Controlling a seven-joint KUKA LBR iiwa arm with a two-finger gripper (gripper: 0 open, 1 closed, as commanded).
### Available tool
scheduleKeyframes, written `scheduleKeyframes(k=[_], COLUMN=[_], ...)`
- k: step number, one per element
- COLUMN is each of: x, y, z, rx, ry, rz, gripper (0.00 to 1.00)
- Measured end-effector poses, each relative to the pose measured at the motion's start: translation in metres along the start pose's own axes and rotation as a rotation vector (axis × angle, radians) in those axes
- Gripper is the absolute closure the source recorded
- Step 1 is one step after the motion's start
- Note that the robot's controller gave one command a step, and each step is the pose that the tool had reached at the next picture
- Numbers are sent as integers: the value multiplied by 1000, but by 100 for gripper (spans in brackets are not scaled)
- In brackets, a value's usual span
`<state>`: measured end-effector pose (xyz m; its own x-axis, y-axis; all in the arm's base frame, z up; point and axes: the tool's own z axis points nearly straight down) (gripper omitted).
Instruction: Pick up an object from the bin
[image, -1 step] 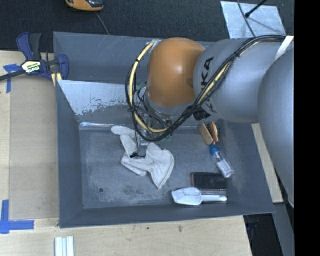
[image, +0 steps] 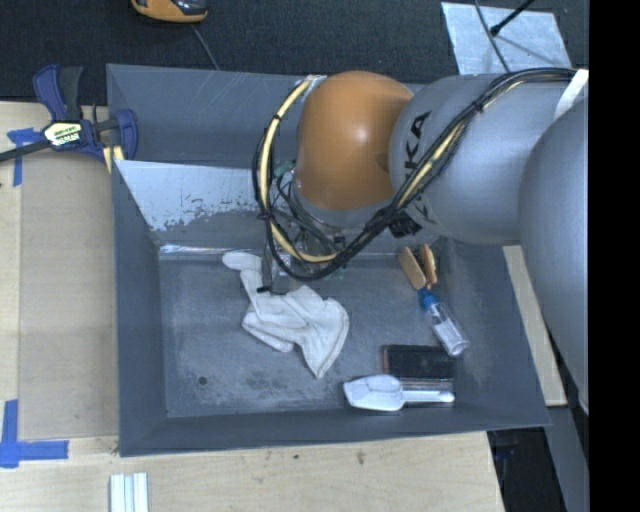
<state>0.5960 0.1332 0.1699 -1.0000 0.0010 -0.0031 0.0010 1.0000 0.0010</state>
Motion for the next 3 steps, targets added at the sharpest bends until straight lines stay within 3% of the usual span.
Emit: scheduleKeyframes(k=[1, 2, 3], x=[0, 2, -18], y=[0, 3, 16], z=[0, -10, -43], rx=[0, 2, 0], ry=[0, 3, -2], rz=[0, -80, -96], gripper=[100, 100, 0])
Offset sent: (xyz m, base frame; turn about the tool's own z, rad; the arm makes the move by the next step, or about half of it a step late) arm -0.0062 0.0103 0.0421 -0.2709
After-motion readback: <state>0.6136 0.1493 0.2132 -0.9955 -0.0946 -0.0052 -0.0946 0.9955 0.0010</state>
